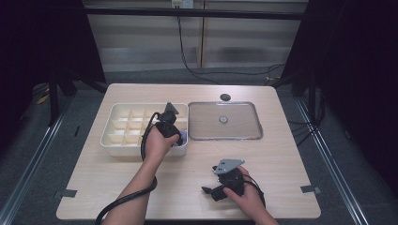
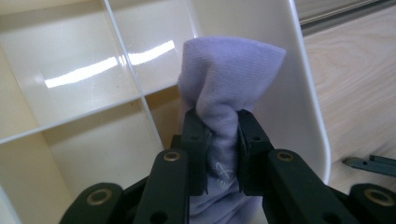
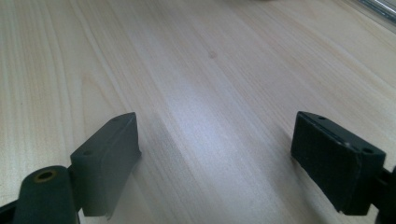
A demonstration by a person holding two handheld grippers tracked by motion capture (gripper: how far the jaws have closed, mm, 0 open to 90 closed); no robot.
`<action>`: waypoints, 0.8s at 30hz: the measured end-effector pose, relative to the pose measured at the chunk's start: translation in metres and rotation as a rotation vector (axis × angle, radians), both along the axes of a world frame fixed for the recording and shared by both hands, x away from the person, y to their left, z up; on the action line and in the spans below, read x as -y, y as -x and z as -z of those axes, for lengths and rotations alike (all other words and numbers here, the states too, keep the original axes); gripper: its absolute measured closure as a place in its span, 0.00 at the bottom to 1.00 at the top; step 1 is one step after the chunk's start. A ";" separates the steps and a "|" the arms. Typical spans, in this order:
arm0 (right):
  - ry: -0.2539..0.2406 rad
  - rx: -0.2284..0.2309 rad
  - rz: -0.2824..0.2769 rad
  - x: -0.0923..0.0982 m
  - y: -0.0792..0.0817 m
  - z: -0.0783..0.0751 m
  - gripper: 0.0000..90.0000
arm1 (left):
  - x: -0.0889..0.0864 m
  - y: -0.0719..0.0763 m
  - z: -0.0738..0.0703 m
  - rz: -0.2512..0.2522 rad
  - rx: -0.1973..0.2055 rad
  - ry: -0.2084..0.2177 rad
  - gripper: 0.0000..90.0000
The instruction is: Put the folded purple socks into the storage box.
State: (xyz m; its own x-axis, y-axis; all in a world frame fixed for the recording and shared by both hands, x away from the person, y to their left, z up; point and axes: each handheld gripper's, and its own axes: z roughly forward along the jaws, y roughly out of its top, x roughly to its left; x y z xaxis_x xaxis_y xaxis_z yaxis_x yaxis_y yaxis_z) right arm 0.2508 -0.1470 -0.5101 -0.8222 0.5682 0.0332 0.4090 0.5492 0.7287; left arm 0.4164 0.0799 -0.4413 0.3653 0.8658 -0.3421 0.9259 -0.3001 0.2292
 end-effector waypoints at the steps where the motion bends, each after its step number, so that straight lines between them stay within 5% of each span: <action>1: -0.002 0.001 0.001 0.000 0.000 0.000 0.16 | -0.001 0.000 0.000 -0.003 0.001 0.011 0.84; 24: -0.001 0.003 0.000 0.000 0.000 0.000 0.16 | -0.006 -0.004 -0.030 0.006 0.022 0.034 0.73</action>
State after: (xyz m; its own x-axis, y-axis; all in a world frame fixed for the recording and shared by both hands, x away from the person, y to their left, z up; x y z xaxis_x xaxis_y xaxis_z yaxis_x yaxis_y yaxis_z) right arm 0.2510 -0.1469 -0.5101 -0.8223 0.5683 0.0308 0.4066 0.5488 0.7304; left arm 0.4203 0.0863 -0.4113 0.3780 0.8515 -0.3633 0.9189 -0.2972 0.2595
